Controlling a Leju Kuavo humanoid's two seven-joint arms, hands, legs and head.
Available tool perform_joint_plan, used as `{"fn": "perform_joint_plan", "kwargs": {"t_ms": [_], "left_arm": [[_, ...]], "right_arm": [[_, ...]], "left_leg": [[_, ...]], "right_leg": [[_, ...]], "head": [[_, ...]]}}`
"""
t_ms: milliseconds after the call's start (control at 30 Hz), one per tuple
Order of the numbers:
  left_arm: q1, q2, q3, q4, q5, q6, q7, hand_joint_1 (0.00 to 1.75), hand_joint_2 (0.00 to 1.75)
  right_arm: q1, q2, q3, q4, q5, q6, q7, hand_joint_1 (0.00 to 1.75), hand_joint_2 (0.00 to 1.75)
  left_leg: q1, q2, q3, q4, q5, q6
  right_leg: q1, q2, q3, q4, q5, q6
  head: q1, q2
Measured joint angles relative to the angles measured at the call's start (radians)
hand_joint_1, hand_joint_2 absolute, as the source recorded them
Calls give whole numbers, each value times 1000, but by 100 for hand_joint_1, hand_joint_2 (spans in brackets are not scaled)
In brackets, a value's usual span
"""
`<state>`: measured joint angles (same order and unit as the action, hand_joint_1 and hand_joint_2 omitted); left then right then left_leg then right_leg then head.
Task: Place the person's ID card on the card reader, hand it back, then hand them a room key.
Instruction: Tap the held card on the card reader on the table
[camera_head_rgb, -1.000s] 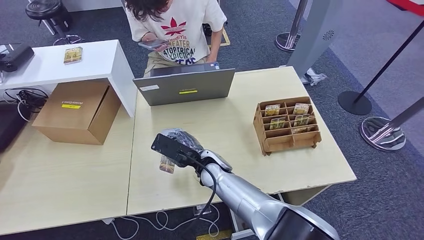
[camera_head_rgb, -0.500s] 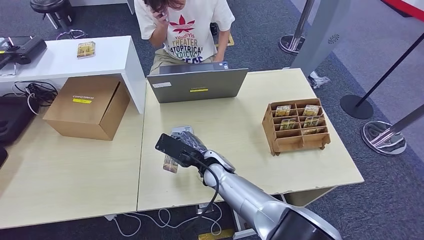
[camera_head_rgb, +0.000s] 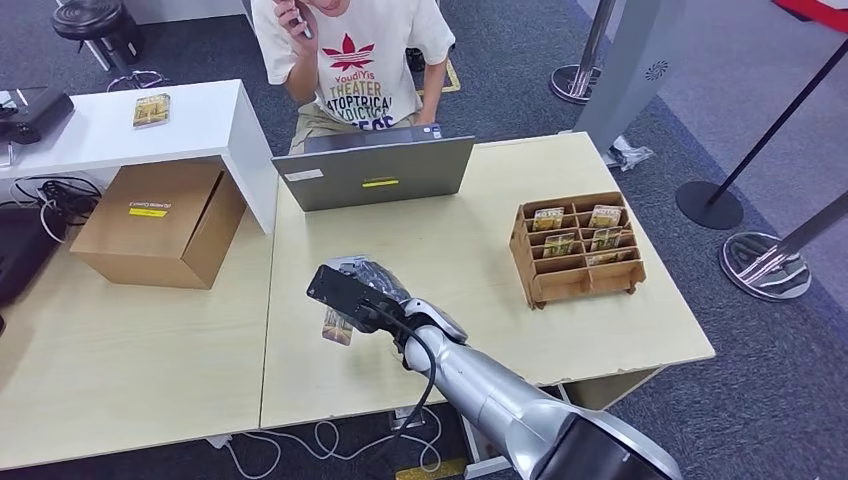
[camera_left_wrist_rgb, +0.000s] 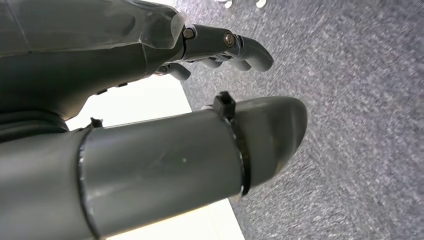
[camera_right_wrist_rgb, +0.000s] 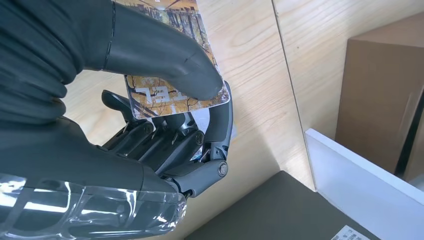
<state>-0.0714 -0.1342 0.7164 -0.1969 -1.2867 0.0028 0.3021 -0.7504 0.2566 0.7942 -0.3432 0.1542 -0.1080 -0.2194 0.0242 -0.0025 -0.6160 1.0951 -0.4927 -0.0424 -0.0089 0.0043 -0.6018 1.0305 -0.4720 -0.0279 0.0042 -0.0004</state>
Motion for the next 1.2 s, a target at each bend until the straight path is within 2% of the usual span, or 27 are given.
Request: {"fn": "perform_joint_plan", "kwargs": {"t_ms": [33, 133, 200, 233, 300, 333, 367, 400, 433, 467, 533, 600, 700, 767, 833, 867, 900, 933, 967, 1033, 1067, 1200], "left_arm": [[-1, -1, 0, 1, -1, 0, 0, 0, 0], [0, -1, -1, 2, -6, 0, 0, 0, 0], [0, -1, -1, 2, -10, 0, -1, 0, 0], [0, -1, -2, 2, -12, 0, -2, 0, 0], [-1, -1, -3, 2, -16, 0, -2, 0, 0], [0, -1, -3, 2, -17, 0, -2, 0, 0], [0, -1, -4, 2, -17, 0, -2, 0, 0], [0, -1, -5, 2, -17, 0, -2, 0, 0], [0, -2, -6, 2, -18, 0, -2, 0, 0], [0, -2, -7, 2, -18, 0, -1, 0, 0], [-2, -5, -9, 2, -17, -1, 0, 0, 0], [-2, -6, -10, 2, -17, -2, 2, 0, 0], [-1, -6, -10, 2, -17, -2, 4, 0, 0], [-2, -5, -10, 2, -17, -2, 6, 0, 0], [-1, -4, -10, 2, -17, -2, 10, 0, 0], [-1, -4, -10, 2, -17, -2, 12, 0, 0], [0, -4, -10, 2, -16, -2, 13, 0, 0], [0, -3, -10, 2, -16, -2, 15, 0, 0], [-1, -3, -10, 2, -15, -2, 16, 0, 0], [-3, -3, -10, 2, -14, -2, 17, 0, 0], [-4, -4, -10, 2, -14, -3, 17, 0, 0], [-2, -4, -10, 2, -17, -4, 16, 0, 0]], "right_arm": [[0, 0, 0, 0, -1, 0, 0, 175, 175], [0, 1, 1, 0, -3, -4, 2, 175, 175], [0, 1, 1, 0, -4, -7, 3, 175, 175], [0, 1, 1, 0, -4, -9, 3, 175, 175], [2, -1, 1, 0, -5, -11, 3, 175, 175], [4, -2, 1, 0, -5, -12, 3, 175, 175], [6, -4, 1, 0, -5, -12, 3, 175, 175], [8, -5, 1, 0, -5, -13, 3, 175, 175], [8, -6, 1, 0, -5, -13, 3, 175, 175], [7, -6, 1, 0, -5, -12, 2, 175, 175], [4, -6, 1, 0, -5, -11, 2, 175, 175], [3, -6, 1, 0, -5, -10, 3, 175, 175], [2, -5, 1, -2, -4, -9, 3, 175, 175], [0, -2, 2, -3, -4, -8, 3, 175, 175], [1, -1, 4, -2, -3, -6, 4, 175, 175], [2, -1, 6, -2, -3, -5, 5, 175, 175], [3, 0, 9, -2, -3, -2, 6, 175, 175], [2, 0, 11, -2, -2, -1, 7, 175, 175], [2, 2, 13, -3, -2, 0, 7, 175, 175], [0, 7, 15, -3, -2, 2, 8, 175, 175], [0, 9, 17, -3, -1, 3, 10, 175, 175], [-1, 11, 20, -3, -3, 3, 13, 175, 175]], "left_leg": [[-1, -1, 16, -34, 6, 6], [-3, -4, 17, -44, 7, 29], [-1, -4, 17, -48, 12, 43], [0, -4, 16, -50, 14, 48], [-2, -3, 14, -51, 15, 52], [-3, -3, 13, -50, 15, 52], [-4, -4, 13, -50, 15, 53], [-6, -4, 14, -50, 15, 53], [-7, -5, 15, -50, 15, 53], [-7, -6, 16, -50, 15, 52], [-9, -8, 15, -51, 15, 47], [-9, -7, 14, -54, 16, 36], [-9, -5, 13, -46, 4, 19], [-8, -3, -25, 43, -47, 11], [-5, -2, -85, 176, -102, 4], [-4, -2, -103, 212, -109, 2], [-4, -2, -101, 209, -95, 1], [-3, -1, -82, 169, -67, 2], [-3, -1, -48, 98, -32, 3], [-6, 0, 8, -16, 3, 11], [-8, 0, 21, -43, 6, 16], [-7, -3, 23, -55, 14, 42]], "right_leg": [[2, 1, -3, 5, -2, 6], [4, 1, -9, 5, 0, 22], [3, 0, -22, 30, -19, 33], [2, 0, -42, 72, -44, 36], [2, -1, -107, 205, -105, 39], [2, -1, -137, 264, -123, 38], [3, -1, -152, 292, -123, 36], [3, -1, -148, 279, -104, 32], [5, -1, -122, 225, -70, 27], [7, -1, -84, 148, -37, 20], [12, -2, -25, 28, 2, 10], [16, -2, -13, 0, 4, 7], [10, -3, -4, -18, 14, -9], [6, -5, 3, -26, 17, -18], [7, -5, 3, -24, 15, -21], [7, -4, 2, -22, 14, -22], [7, -4, 2, -18, 12, -22], [7, -2, 2, -14, 9, -20], [6, -2, 3, -8, 5, -18], [9, 0, -1, 3, -2, -10], [11, 1, -4, 6, -3, -4], [10, 0, -11, 11, -6, 19]], "head": [[0, 0], [3, 0], [4, 0], [6, 0], [7, 0], [8, 0], [8, 0], [8, 0], [8, 0], [8, 0], [7, 0], [7, 0], [6, 0], [2, 0], [-1, 0], [-1, 0], [-1, 0], [-1, 0], [-1, 0], [-2, 0], [-2, 0], [2, 0]]}}
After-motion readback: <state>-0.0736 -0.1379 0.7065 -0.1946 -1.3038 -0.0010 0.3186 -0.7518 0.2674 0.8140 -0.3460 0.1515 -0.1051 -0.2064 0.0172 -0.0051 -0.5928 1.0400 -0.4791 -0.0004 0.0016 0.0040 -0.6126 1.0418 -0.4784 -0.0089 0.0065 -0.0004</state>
